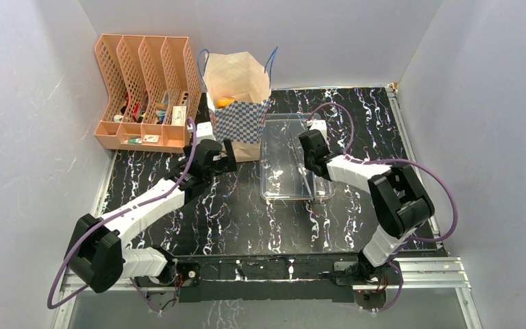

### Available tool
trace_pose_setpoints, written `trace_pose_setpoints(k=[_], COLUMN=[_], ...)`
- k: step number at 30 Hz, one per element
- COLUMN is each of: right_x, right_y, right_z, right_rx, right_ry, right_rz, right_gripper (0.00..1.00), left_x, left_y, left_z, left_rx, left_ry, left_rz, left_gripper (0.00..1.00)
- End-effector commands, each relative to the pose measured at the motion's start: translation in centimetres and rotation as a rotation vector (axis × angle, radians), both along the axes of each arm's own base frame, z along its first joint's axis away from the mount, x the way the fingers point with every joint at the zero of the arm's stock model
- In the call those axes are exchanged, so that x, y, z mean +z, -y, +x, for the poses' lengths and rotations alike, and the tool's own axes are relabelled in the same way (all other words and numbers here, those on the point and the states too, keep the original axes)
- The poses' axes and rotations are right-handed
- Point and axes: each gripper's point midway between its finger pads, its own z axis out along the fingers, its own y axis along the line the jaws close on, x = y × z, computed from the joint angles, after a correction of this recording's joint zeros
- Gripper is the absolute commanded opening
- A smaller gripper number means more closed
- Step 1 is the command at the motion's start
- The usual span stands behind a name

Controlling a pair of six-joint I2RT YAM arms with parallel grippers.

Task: Take the fake bread out of the paper bag
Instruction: Pick up the clamp from the container.

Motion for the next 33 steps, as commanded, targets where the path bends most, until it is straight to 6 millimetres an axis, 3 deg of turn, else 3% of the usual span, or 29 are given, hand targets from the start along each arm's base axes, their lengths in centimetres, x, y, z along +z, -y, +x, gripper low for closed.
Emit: trace_pose_setpoints(k=[1, 7, 15, 20, 33], right_x=[5.5, 8.2, 11.2, 12.7, 12.5], right_y=[-1.8, -3.8, -6.0, -7.6, -10.5], right_z=[0.2, -2.7, -7.2, -9.5, -12.5], right_rx=[0.011, 0.027, 0.036, 0.053, 0.103], right_ry=[0.165, 0.250, 0.333, 0.372, 0.365], right_rz=[0.028, 0.007, -0.012, 0.001, 0.041], right_gripper=[0.00, 0.00, 0.00, 0.00, 0.00], left_x=[1.8, 2.9, 2.9, 3.2, 5.4], left_y=[3.1, 7.7, 11.8, 12.2, 10.8], left_z=[-0.5, -2.2, -3.7, -3.7, -3.8], left_rx=[-0.085, -0.146, -0.157, -0.103, -0.021], left_ry=[-0.027, -0.042, -0.048, -0.037, 0.060], left_rz=[-0.012, -0.004, -0.009, 0.005, -0.076], left_gripper=[0.95, 0.95, 0.98, 0.98, 0.98])
